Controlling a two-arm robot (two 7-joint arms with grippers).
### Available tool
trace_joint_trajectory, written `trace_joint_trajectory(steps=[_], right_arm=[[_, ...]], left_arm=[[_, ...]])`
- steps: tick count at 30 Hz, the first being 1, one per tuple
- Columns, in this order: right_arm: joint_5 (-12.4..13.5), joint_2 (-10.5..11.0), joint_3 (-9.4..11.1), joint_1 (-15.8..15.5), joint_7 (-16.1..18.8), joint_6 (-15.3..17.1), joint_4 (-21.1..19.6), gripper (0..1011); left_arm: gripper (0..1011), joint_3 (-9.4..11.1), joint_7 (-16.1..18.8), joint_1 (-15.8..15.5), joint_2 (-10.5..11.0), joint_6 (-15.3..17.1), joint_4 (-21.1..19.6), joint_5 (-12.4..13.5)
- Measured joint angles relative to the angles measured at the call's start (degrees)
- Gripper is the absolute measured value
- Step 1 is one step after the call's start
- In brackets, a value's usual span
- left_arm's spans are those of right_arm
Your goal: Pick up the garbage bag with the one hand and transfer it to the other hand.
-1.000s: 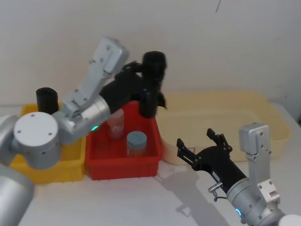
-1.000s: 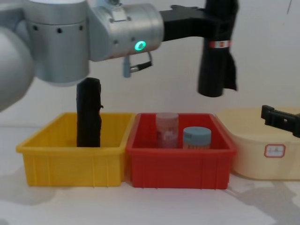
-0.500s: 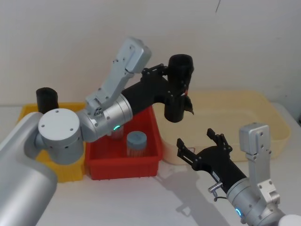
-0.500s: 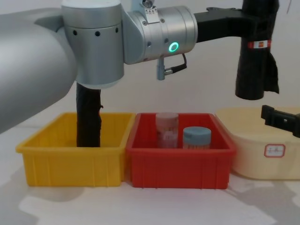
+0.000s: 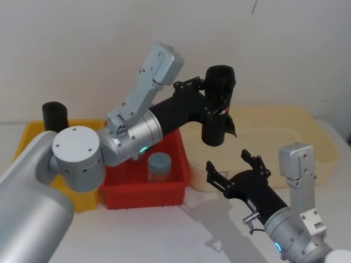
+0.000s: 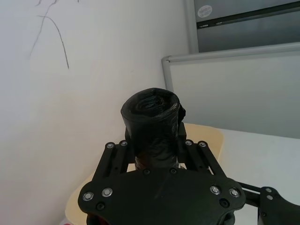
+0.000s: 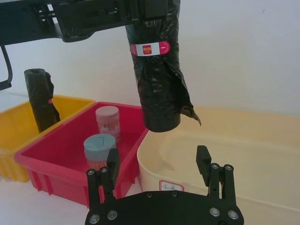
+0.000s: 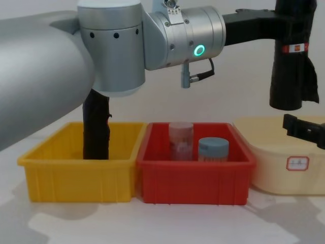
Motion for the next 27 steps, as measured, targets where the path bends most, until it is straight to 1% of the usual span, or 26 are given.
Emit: trace_joint_trajectory(steps=[9, 14, 19, 27], right_arm=[[-0.27, -0.11, 0.01, 0.00, -0.02, -0.34, 0.08, 1000], [-1.43, -0.39, -0.02, 0.14, -0.50, -1.61, 0.55, 1001], [-4.10, -0.95, -0.33, 1.11, -1.94, -3.85, 1.97, 1000], [-6.97, -1.86, -0.69, 2.88, -3.23, -5.85, 3.88, 1000]], left_arm=[[452, 0.19, -0.26, -0.03, -0.22, 0.49, 0.07, -0.68], [452, 0.24, -0.33, -0.03, -0.28, 0.62, 0.07, -0.87], [452, 0.26, -0.38, -0.03, -0.32, 0.72, 0.07, -1.00], [452, 0.31, -0.42, -0.04, -0.36, 0.79, 0.07, -1.10]])
